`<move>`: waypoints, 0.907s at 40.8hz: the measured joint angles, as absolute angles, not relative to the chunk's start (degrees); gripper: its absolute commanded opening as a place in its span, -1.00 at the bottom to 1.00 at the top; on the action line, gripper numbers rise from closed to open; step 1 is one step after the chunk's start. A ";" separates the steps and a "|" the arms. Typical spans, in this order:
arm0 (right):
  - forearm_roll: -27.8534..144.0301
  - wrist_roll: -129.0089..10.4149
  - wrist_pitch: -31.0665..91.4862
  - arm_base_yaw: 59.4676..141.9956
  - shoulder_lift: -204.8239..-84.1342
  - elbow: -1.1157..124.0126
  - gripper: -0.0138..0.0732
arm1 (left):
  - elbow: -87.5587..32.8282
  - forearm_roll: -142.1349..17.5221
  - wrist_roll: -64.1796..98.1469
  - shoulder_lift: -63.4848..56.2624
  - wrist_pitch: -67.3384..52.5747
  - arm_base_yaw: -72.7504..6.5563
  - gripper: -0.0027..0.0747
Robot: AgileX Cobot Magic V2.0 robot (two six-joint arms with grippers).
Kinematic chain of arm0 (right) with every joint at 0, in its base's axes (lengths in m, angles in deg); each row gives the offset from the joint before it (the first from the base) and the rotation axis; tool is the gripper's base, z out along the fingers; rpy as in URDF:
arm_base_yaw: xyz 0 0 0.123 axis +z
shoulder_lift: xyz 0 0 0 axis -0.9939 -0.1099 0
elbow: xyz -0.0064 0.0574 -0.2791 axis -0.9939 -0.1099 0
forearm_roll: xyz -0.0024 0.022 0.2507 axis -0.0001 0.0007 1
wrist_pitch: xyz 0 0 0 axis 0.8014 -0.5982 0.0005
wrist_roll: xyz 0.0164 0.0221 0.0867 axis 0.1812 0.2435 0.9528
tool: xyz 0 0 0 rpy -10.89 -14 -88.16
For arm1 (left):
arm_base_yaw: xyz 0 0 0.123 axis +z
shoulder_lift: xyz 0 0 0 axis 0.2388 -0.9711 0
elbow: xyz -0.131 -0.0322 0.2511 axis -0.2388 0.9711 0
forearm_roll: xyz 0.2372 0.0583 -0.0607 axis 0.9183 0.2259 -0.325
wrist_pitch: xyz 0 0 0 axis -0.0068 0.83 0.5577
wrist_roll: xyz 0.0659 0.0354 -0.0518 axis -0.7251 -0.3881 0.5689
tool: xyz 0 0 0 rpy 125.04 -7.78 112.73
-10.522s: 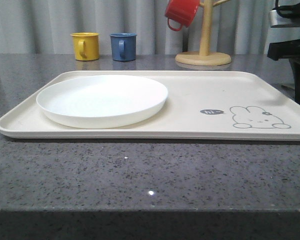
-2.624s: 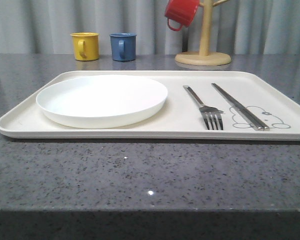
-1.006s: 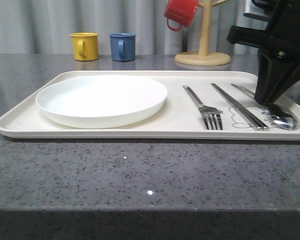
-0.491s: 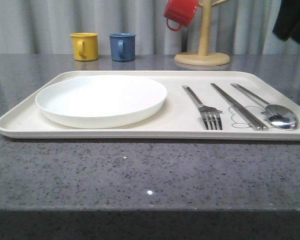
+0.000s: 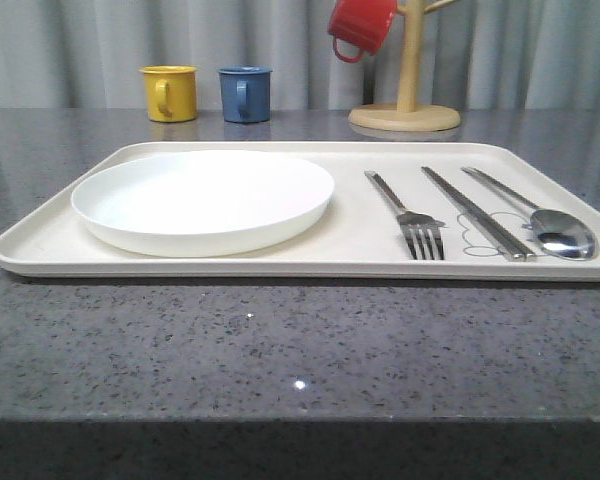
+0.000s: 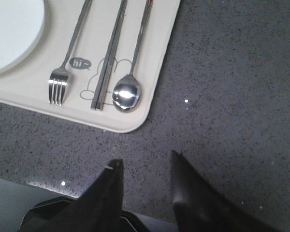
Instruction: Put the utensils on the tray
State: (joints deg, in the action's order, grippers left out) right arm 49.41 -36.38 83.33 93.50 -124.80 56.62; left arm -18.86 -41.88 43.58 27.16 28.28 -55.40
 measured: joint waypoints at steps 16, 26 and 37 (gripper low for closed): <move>49.38 -36.50 85.29 93.50 -101.71 47.34 -0.04 | -18.86 -41.88 43.58 27.16 28.28 -55.40 0.16; 49.28 -36.50 85.74 93.50 -99.84 46.63 -0.09 | -18.86 -41.88 43.58 27.16 28.28 -55.40 0.15; 49.28 -36.50 85.74 93.50 -99.84 46.63 -0.96 | -18.86 -42.62 43.62 27.16 28.28 -55.40 -0.69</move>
State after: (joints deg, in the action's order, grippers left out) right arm 49.28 -36.50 85.74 93.50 -99.84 46.63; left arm -18.86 -42.62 43.62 27.16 28.28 -55.40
